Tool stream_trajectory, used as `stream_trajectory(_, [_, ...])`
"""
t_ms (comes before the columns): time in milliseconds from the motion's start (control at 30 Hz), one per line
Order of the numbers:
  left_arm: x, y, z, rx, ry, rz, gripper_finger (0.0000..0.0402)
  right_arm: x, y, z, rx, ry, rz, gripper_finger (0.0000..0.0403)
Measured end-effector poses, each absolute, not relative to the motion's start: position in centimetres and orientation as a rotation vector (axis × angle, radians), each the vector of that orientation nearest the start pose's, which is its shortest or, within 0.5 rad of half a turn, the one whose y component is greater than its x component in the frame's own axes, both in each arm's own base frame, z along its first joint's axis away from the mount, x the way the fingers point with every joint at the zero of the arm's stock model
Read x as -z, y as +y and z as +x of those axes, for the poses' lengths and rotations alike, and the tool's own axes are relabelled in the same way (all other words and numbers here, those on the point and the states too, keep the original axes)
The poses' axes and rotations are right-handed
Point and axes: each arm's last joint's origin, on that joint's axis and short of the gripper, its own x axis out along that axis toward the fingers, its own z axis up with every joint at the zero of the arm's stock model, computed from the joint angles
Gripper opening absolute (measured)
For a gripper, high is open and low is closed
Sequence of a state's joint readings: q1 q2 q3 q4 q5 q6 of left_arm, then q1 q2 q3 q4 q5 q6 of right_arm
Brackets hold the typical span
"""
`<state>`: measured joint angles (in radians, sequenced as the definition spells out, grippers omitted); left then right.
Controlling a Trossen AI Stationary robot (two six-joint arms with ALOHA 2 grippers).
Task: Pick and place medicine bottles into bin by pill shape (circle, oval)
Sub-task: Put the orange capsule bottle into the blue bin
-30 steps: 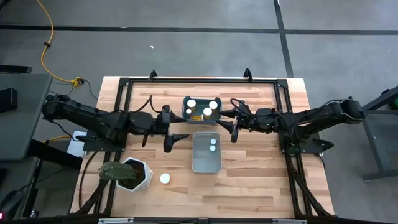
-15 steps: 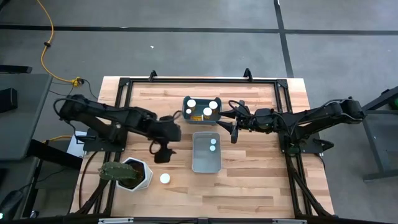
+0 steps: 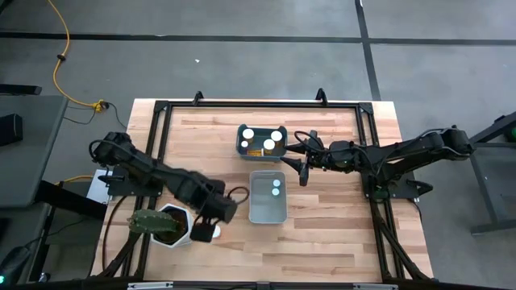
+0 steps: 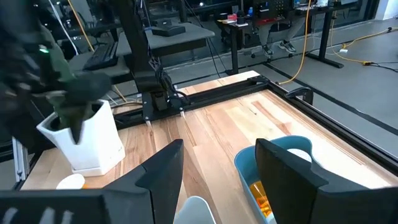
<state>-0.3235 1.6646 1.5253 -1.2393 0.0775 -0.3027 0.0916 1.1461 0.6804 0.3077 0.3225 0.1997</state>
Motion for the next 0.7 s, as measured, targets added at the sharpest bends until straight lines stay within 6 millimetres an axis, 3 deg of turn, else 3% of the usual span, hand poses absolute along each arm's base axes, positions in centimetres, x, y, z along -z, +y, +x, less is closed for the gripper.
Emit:
stream_trajectory(100, [-29.7,-11.5,29.8,0.141,1.359,-0.039,0.0314,-27.1,1.4,25.1,0.246,0.144,0.163,0.0193])
stream_trajectory(433, [-27.9,-13.1,30.0,0.121,1.397,0.007,0.0314,-27.0,1.4,25.0,0.248,0.157,0.159,0.0193])
stream_trajectory(700, [-25.3,-14.3,30.3,0.006,1.444,-0.127,0.0314,-26.9,1.4,25.0,0.246,0.168,0.133,0.0193])
